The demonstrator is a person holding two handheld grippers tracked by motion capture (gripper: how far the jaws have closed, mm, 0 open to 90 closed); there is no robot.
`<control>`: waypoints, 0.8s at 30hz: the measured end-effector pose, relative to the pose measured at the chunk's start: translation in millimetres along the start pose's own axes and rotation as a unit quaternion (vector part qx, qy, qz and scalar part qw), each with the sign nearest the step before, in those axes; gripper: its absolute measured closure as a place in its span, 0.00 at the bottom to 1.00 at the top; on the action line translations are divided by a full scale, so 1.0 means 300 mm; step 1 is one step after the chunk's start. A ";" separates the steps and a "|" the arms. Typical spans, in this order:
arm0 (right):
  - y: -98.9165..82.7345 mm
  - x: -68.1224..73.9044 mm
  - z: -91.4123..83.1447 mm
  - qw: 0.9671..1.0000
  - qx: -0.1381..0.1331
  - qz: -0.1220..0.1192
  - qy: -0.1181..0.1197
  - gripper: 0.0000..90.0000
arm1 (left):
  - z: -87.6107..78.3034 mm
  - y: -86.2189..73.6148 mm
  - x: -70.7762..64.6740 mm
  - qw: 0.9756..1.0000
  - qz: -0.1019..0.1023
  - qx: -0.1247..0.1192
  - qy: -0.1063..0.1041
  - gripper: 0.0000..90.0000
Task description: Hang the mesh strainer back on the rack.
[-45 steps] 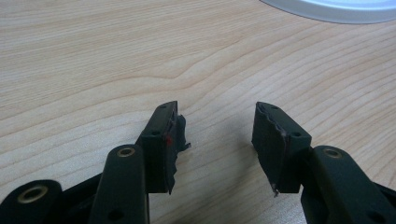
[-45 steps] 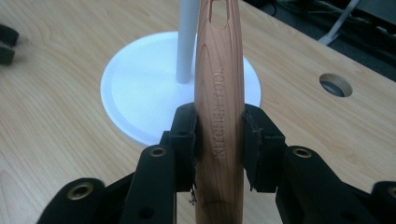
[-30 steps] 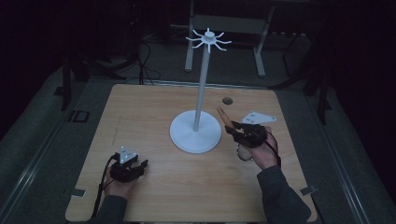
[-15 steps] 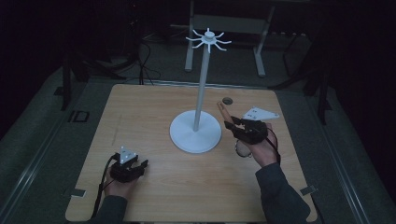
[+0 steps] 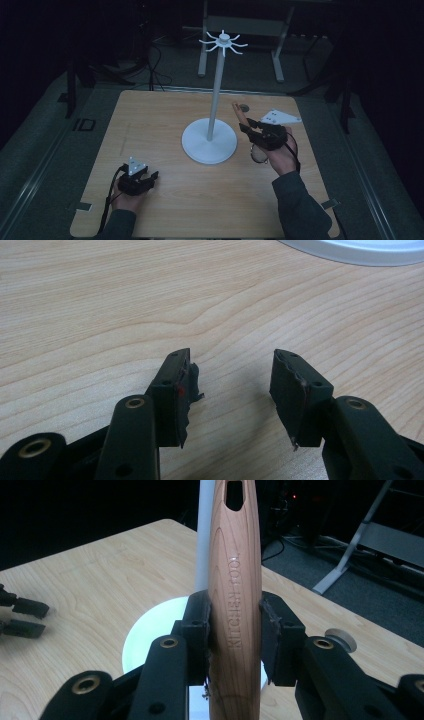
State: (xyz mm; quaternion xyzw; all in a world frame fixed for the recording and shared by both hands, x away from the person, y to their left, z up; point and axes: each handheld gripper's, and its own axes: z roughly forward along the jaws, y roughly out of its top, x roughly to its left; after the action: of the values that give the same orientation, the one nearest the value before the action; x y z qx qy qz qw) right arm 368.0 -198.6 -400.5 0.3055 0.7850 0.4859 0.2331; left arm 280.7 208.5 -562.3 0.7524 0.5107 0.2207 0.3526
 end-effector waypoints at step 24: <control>0.073 0.000 -0.032 0.999 -0.032 0.005 -0.004 0.75 | -0.001 0.000 0.003 1.000 -0.003 -0.004 0.001 0.57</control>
State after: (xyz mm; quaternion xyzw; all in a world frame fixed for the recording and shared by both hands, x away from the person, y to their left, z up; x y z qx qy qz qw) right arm 367.2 -197.0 -376.5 0.3035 0.7667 0.5109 0.2431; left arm 280.8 209.4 -562.0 0.7492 0.5126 0.2222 0.3558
